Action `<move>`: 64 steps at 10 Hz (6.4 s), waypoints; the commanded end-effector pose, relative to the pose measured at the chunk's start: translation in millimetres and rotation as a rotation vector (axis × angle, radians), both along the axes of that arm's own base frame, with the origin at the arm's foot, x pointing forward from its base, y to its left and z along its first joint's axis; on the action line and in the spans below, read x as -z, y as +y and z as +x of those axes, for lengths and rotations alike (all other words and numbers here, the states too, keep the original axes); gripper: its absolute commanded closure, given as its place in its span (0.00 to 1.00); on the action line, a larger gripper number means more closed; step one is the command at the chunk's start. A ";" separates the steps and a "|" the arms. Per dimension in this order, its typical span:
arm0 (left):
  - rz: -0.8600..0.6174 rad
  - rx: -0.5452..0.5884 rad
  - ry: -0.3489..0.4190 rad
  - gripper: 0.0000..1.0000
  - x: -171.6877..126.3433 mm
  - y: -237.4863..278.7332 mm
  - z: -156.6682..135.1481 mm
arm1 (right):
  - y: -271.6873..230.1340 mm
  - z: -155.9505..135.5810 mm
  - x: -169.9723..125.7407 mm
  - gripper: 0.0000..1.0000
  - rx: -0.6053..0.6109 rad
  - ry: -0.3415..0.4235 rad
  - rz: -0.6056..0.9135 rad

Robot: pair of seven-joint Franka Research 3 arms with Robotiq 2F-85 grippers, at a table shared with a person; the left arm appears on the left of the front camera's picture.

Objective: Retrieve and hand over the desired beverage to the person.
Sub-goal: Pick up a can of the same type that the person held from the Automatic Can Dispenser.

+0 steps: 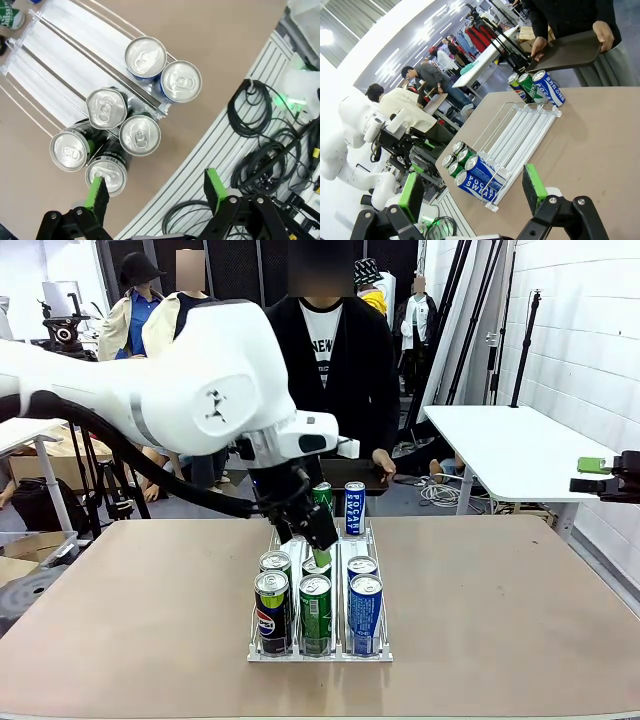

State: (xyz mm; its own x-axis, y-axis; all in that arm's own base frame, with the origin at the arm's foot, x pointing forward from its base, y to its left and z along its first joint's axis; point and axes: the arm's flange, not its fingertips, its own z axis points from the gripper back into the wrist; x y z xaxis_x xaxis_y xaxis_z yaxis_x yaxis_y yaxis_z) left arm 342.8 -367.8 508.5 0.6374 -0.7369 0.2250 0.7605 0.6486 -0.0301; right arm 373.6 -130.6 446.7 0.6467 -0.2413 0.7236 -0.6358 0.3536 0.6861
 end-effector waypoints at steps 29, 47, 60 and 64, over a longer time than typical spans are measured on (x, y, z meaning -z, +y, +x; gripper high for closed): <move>0.117 -0.186 0.113 0.00 92.3 -37.5 30.6 | 0.2 -0.2 0.2 0.00 -0.001 -0.002 0.007; 0.106 -0.167 0.128 0.00 101.1 -32.4 35.9 | 0.2 -0.2 0.2 0.00 -0.001 -0.002 0.007; 0.093 -0.170 0.107 1.00 103.3 -34.4 45.3 | 0.2 -0.2 0.2 0.00 -0.001 -0.002 0.007; 0.093 -0.170 0.107 1.00 103.3 -34.4 45.3 | 0.2 -0.2 0.2 0.00 -0.001 -0.002 0.007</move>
State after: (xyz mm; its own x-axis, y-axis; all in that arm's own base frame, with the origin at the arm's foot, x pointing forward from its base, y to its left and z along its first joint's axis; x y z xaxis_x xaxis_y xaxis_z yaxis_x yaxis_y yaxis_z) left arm 388.5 -402.0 405.7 0.7769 -0.6236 0.0861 0.6281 0.7771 -0.0394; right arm 373.6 -130.6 446.6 0.6467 -0.2413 0.7236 -0.6358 0.3536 0.6862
